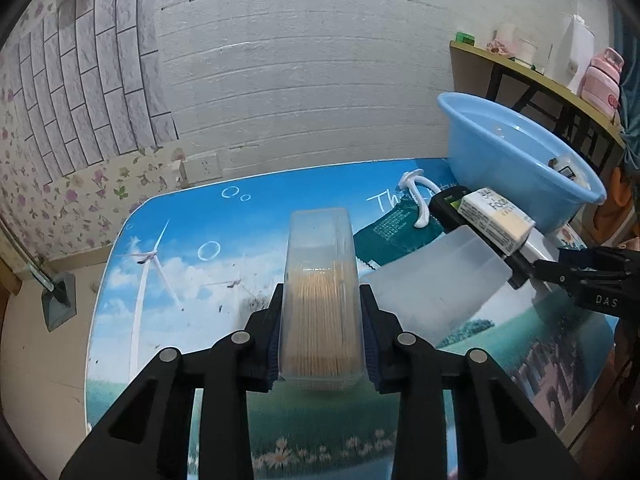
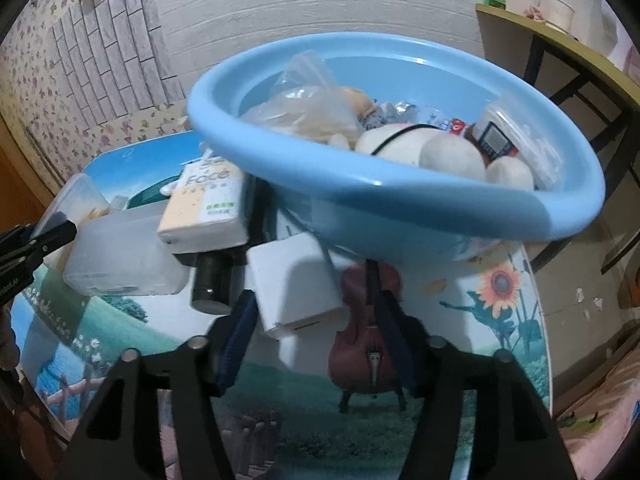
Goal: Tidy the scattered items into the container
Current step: 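Withdraw both tools and bring the left tool to the clear toothpick box, then grasp the toothpick box with the left tool while the right tool approaches the white charger plug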
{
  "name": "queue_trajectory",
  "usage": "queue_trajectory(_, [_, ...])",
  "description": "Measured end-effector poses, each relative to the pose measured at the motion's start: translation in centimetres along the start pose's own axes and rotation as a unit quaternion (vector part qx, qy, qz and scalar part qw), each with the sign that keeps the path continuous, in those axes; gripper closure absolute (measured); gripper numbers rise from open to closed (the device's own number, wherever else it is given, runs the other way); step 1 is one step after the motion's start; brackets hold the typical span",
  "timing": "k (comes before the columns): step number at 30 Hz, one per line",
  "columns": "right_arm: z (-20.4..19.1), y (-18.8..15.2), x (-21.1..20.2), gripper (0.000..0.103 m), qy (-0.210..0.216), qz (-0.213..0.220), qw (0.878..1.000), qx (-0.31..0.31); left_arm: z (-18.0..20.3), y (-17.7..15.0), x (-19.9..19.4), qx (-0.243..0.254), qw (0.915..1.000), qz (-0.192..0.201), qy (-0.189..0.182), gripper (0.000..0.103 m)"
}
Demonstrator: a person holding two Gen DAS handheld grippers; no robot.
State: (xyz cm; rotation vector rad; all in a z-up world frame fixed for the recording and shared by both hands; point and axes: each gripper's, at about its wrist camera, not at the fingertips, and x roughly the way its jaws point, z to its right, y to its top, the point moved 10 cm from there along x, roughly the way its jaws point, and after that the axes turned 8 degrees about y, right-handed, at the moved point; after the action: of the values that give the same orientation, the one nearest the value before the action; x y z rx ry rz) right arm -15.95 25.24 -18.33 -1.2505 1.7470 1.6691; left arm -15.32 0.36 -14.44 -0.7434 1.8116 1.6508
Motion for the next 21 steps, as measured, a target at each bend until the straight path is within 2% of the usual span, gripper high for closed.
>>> queue_trajectory(1, [-0.4,0.0,0.0,0.061,0.014,-0.001,1.000,0.001,-0.1,-0.1,-0.3,-0.002,1.0000,0.000,0.001,0.071])
queue_trajectory(13, [-2.1,-1.5,-3.2,0.062,0.021,0.007,1.000,-0.004,-0.4,-0.7,-3.5,-0.020,0.9996,0.016,0.010,0.071])
queue_trajectory(21, [-3.3,-1.7,-6.9,0.064,0.039,0.046,0.998,-0.016,1.1,-0.8,-5.5,-0.013,0.9996,0.025,0.002,0.071])
